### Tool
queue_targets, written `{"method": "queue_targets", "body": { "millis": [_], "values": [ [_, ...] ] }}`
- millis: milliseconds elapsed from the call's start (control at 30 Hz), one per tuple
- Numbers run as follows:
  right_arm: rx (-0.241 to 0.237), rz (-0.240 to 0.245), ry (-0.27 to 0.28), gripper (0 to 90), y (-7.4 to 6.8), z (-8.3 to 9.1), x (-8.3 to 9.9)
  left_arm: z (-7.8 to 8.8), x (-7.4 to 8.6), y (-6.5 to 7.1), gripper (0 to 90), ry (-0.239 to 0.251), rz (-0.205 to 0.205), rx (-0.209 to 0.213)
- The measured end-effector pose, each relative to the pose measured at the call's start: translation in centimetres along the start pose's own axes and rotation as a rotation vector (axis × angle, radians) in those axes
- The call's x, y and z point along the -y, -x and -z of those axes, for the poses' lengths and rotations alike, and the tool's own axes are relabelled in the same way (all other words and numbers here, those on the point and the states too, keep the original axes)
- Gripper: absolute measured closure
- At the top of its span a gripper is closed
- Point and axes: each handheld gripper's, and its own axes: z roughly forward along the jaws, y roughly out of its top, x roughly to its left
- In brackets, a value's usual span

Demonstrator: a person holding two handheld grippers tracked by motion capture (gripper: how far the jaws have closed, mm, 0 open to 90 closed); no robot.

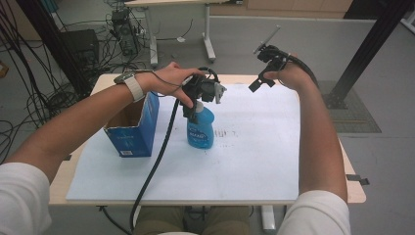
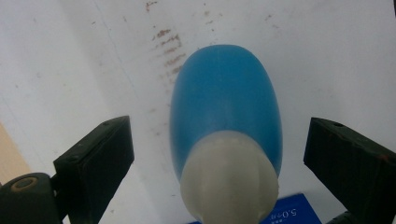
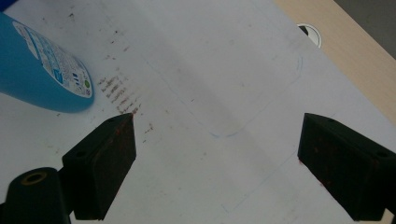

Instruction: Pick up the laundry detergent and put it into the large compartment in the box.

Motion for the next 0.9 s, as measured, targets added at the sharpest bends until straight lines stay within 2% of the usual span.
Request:
{"method": "queue_targets", "body": {
  "millis": [233,267,500,733,900],
  "values": [
    [0.002,0.004,-0.002,11.5,-0.1,-0.1,-0.1,-1.1,-0.3,0.0,10.8,-0.016,-0.006,0.010],
    [0.002,0.005,-0.001,11.5,-0.1,-0.1,-0.1,-1.2,-0.3,0.0,11.1,-0.013,0.005,0.018],
    [0.002,0.004,0.001,11.5,-0.2,-0.1,-0.1,-1.8,-0.4,0.1,12.1,-0.016,-0.001,0.002],
    [0.001,0.001,0.002,11.6,-0.2,-0.3,0.2,-2.9,-0.8,0.0,14.6,-0.031,-0.007,0.015],
    [0.003,0.001,0.007,11.6,-0.1,-0.2,0.4,-3.3,-0.9,0.0,20.2,-0.027,-0.004,0.023]
  ]
}}
